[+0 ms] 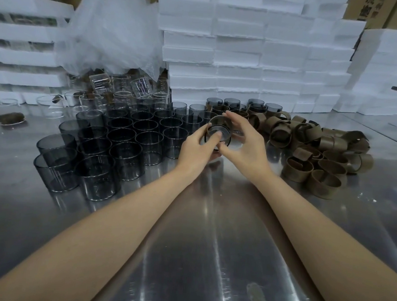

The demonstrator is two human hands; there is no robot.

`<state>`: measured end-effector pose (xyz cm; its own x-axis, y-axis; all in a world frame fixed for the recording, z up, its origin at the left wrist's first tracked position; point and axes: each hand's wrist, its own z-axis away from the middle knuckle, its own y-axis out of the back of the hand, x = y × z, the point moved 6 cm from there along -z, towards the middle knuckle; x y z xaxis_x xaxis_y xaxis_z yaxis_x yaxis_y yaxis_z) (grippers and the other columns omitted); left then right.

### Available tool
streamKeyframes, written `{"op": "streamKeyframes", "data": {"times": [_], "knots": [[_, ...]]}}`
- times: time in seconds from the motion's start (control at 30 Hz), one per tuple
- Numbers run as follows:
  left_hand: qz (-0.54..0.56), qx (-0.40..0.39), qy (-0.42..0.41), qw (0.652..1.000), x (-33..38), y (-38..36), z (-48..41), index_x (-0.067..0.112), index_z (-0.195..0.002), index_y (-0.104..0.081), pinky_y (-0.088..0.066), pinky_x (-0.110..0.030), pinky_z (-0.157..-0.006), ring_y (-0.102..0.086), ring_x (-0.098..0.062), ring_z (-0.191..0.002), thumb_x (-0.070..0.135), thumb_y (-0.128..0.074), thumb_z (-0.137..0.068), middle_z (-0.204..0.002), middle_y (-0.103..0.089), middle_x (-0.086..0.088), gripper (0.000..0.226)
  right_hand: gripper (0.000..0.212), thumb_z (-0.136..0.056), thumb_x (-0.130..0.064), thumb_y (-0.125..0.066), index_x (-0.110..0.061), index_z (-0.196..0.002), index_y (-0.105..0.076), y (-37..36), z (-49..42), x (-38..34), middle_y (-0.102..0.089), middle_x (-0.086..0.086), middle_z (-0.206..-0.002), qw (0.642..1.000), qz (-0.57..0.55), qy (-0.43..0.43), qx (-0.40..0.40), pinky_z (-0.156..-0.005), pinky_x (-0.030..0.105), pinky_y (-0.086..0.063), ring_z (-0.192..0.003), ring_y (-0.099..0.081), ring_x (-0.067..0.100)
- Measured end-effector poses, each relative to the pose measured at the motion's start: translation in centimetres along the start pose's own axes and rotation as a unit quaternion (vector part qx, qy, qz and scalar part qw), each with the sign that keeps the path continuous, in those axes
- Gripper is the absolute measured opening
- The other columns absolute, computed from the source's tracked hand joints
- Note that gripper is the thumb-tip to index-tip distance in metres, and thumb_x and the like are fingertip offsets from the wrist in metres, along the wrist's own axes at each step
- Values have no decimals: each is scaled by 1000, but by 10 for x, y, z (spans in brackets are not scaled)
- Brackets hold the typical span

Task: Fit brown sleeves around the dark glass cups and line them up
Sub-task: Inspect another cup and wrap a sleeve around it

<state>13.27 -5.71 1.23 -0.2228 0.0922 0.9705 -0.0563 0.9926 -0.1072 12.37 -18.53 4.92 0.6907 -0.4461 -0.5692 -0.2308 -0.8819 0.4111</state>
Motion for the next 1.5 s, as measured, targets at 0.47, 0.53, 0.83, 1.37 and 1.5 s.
{"op": "streamKeyframes", "data": {"times": [0.47,0.53,0.83,1.37,1.5], "knots": [[13,-11,-31,999,8,-3,3,15,-126,-61,-59,-42,-86,-67,-28,-106,0,-55,-94,-124,-64,-9,35,36,-100,-16,-49,-16,-135,-57,3,-2,8,-72,-4,-103,998,22,-50,44,-73,7,-45,-76,-59,-6],[13,-13,-29,999,8,-2,3,11,-129,-61,-59,-42,-86,-67,-28,-108,-1,-53,-94,-125,-64,-9,38,37,-100,-18,-47,-15,-136,-55,4,-2,7,-73,9,-87,998,54,-30,33,-62,12,-43,-60,-54,8],[8,-6,-9,1000,8,0,4,7,-137,-54,-58,-44,-88,-66,-28,-109,-5,-47,-92,-135,-57,-13,47,37,-100,-8,-44,-7,-134,-55,3,-5,5,-70,11,-107,995,91,-28,-42,-85,28,-48,-94,-65,22],[56,-5,-15,998,7,1,1,9,-129,-57,-60,-41,-82,-66,-29,-109,-11,-50,-90,-126,-63,-9,45,34,-92,3,-52,-2,-124,-64,10,-7,0,-73,13,-104,992,116,50,24,-80,15,-46,-85,-69,21],[91,-26,-3,996,7,2,3,8,-126,-61,-61,-32,-73,-71,-32,-97,-10,-46,-89,-120,-67,-11,43,23,-93,-8,-60,-11,-112,-72,14,-8,10,-73,-4,-99,998,8,-45,51,-85,19,-52,-89,-67,3]]}}
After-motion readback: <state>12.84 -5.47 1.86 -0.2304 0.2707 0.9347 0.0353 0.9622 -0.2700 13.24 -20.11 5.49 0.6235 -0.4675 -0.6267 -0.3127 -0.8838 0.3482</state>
